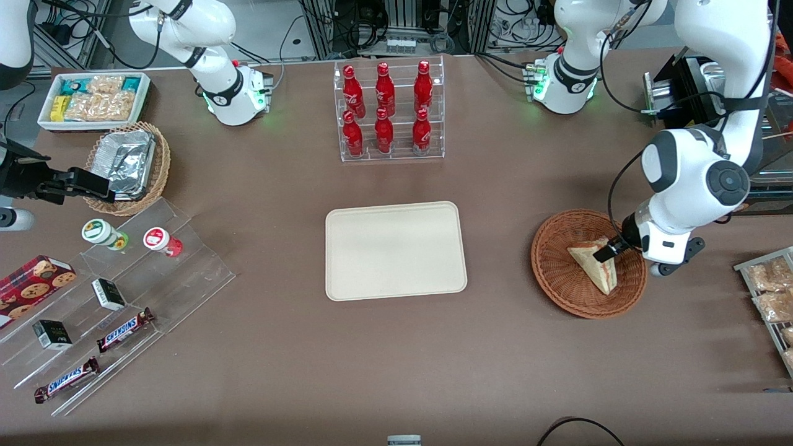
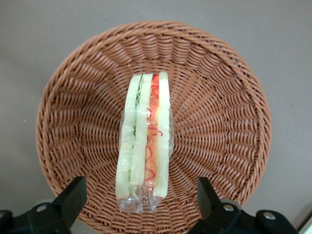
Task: Place sandwich from basket to tray
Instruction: 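Lower the left gripper and close it on the wrapped sandwich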
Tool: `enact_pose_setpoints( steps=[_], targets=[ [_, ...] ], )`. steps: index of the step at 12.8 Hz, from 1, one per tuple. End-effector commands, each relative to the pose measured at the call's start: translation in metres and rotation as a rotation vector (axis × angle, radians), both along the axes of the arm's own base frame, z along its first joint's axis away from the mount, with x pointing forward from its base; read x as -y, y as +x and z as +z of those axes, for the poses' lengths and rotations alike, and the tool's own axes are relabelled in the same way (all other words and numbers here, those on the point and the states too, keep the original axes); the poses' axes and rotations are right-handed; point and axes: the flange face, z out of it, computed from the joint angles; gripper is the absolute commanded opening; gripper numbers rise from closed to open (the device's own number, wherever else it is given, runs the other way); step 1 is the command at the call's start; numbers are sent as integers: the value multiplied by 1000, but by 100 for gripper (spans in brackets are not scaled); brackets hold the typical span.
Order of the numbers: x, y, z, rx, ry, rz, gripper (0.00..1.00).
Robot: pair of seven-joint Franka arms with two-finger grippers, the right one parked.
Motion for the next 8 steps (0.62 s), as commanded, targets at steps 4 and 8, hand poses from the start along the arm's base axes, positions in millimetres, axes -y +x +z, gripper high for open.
enact_pose_setpoints(
  steps=[4,8],
  targets=[
    [8,-8,-18,11,2,18,100],
    [13,-7,-35,10,6,7,100]
  ],
)
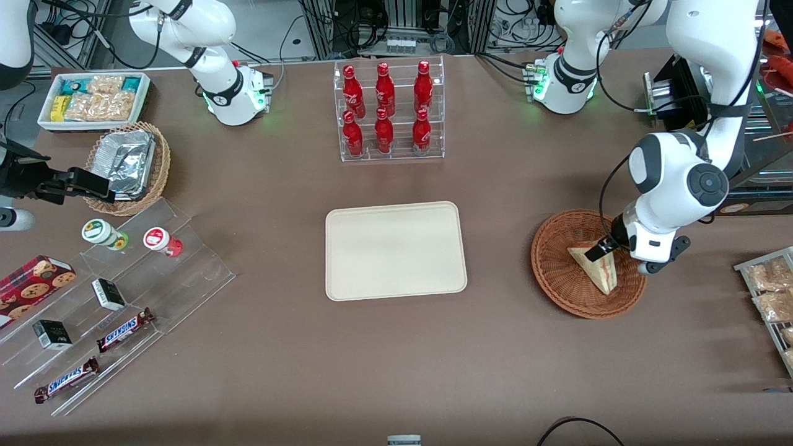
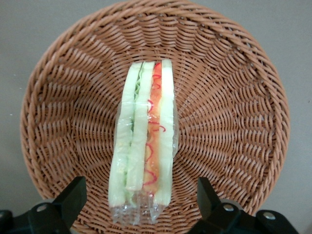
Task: Place sandwich from basket to tray
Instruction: 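Lower the left gripper and close it on the wrapped sandwich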
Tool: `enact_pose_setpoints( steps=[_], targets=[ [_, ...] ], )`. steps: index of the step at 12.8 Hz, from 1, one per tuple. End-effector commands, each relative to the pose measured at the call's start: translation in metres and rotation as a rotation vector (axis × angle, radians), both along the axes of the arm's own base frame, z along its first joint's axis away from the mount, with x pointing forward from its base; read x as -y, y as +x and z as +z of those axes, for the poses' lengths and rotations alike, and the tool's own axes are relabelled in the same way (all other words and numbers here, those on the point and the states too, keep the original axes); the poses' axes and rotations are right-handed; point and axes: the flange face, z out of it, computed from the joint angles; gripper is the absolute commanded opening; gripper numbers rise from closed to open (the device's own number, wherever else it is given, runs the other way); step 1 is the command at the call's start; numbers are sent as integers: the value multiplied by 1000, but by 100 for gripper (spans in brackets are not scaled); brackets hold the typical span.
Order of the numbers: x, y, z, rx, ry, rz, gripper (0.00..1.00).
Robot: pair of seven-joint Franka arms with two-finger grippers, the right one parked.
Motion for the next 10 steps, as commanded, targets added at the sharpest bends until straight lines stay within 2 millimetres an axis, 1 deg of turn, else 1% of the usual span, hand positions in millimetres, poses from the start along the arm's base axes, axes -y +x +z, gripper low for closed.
enact_pose_setpoints(
  steps=[1,2,3,4,5,6,7,8,10],
  targets=[
    [7,0,-12,16,3,5,100],
    [7,-1,-14,18,3,5,98],
    [7,-1,-16,15,4,2,82],
    [6,-1,-15,16,7,-1,63],
    [6,-1,-15,17,8,-7,38],
    [5,-4,-17,12,22,-21,16],
    [4,-6,-17,7,36,-39,1],
    [3,-6,-14,2,39,-50,0],
    [4,-8,3,-18,46,-66,0]
  ],
)
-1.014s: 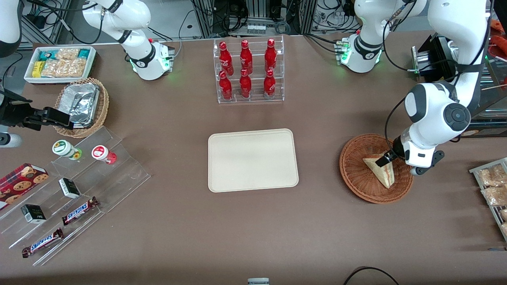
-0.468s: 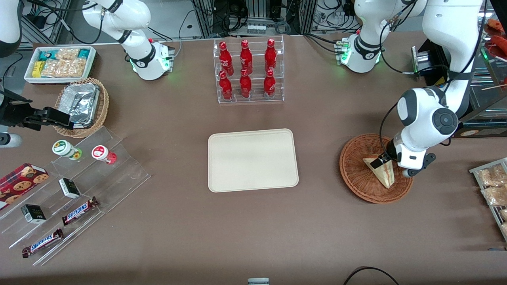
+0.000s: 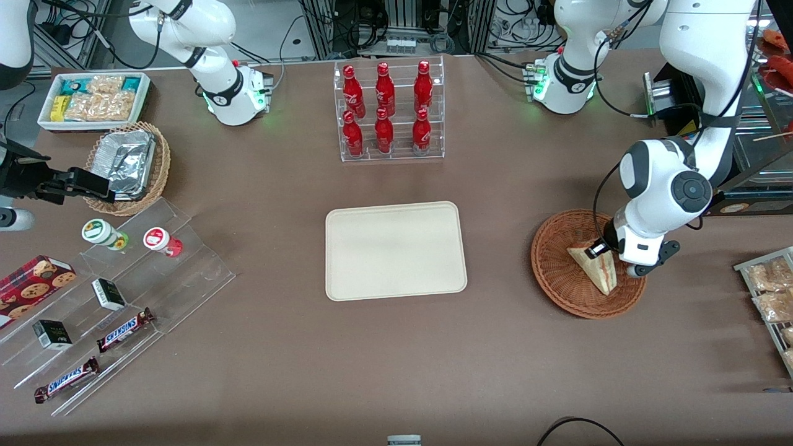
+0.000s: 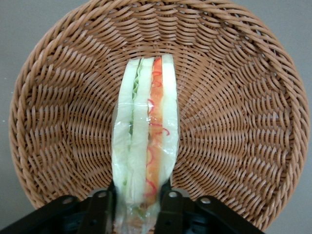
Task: Place sandwich from basket to tray
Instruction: 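Lower the left gripper and close it on the wrapped sandwich, then lift the sandwich and carry it with the left gripper over the tray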
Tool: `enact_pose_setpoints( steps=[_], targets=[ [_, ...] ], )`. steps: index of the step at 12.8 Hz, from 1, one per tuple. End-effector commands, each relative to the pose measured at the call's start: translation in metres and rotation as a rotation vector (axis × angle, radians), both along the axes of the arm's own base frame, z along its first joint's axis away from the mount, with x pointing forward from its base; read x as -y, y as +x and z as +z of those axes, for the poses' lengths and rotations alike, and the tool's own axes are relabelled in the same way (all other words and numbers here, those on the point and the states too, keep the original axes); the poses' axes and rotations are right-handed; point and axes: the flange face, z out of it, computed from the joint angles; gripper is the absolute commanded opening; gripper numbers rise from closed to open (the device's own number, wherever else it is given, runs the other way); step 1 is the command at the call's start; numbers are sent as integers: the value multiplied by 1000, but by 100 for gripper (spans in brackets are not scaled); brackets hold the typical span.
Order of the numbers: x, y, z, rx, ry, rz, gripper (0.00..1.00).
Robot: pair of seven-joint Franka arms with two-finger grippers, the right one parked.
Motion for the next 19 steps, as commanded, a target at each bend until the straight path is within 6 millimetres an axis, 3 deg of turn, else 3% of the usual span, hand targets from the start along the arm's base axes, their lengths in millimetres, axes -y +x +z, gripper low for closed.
enact_pose_setpoints(
  steps=[1,4,7,8,13,19],
  targets=[
    [2,-6,31,-18,31,-47,0],
    [22,-3,76,-60,46,-152,0],
    [81,1,117,-113,53,-266,0],
    [102,-3,120,-120,55,-303,0],
    [201,-25,116,-111,47,-464,0],
    [360,-50,86,-124,7,-532,0]
  ],
)
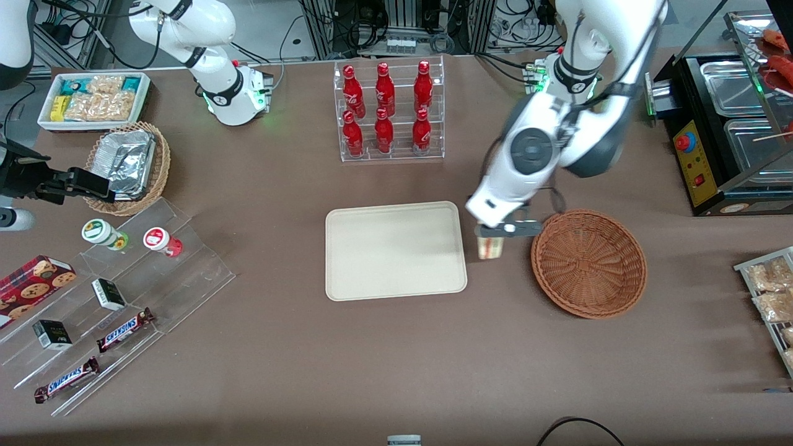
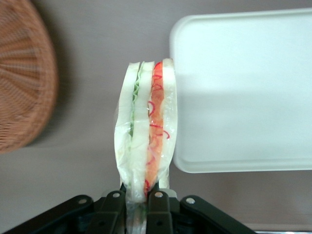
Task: Place sandwich from basket to tray
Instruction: 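Lift the sandwich and carry it with the left gripper over the tray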
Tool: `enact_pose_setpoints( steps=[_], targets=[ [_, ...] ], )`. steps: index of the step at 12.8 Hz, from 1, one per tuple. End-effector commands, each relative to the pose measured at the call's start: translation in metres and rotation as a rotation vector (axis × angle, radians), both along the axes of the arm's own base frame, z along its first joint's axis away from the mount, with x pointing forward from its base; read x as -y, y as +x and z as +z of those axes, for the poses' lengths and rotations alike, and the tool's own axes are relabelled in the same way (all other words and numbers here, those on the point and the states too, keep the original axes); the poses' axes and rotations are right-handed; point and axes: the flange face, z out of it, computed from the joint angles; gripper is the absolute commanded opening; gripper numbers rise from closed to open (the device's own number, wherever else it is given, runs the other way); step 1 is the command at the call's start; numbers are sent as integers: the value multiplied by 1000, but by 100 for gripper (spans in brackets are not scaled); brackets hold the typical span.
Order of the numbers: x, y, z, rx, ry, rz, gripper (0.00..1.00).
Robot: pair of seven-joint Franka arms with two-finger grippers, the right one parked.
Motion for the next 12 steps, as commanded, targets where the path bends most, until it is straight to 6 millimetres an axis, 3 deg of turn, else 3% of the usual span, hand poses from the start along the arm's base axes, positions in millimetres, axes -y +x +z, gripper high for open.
enact_pose_setpoints(
  steps=[1,3,7,12],
  targets=[
    [64,3,-13,5,0,21,0],
    [99,2,-23,13,0,61,0],
    [150,8,-42,34,-16,110,0],
    [173,27,-63,53,-38,119,0]
  ],
)
